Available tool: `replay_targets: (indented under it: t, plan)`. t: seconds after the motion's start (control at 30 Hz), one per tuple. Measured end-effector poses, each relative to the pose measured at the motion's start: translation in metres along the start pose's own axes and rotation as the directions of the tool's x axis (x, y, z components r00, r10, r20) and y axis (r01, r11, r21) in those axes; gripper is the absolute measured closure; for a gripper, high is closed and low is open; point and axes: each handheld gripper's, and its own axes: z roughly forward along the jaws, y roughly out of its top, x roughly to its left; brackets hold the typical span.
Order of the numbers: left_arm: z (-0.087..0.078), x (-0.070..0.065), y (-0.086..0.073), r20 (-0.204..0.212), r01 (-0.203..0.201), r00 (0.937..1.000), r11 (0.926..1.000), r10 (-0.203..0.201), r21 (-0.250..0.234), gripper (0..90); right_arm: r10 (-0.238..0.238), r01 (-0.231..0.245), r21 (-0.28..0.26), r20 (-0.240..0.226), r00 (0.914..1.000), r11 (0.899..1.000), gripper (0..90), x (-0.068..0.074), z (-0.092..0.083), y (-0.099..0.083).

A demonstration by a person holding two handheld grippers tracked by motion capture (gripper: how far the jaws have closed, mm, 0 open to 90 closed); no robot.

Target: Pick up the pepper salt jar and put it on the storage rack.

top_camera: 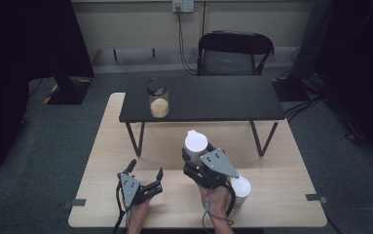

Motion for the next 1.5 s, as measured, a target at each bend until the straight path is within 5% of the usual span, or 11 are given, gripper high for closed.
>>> replay_targets:
  t: [1.5]
  plan:
    - [0.0,0.0,0.0,-0.001,0.0,1.0,1.0,0.0,0.001,3.2,-0.014,0.014,-0.018,0.014,0.9998,1.0,30.4,-0.027,0.015,0.083]
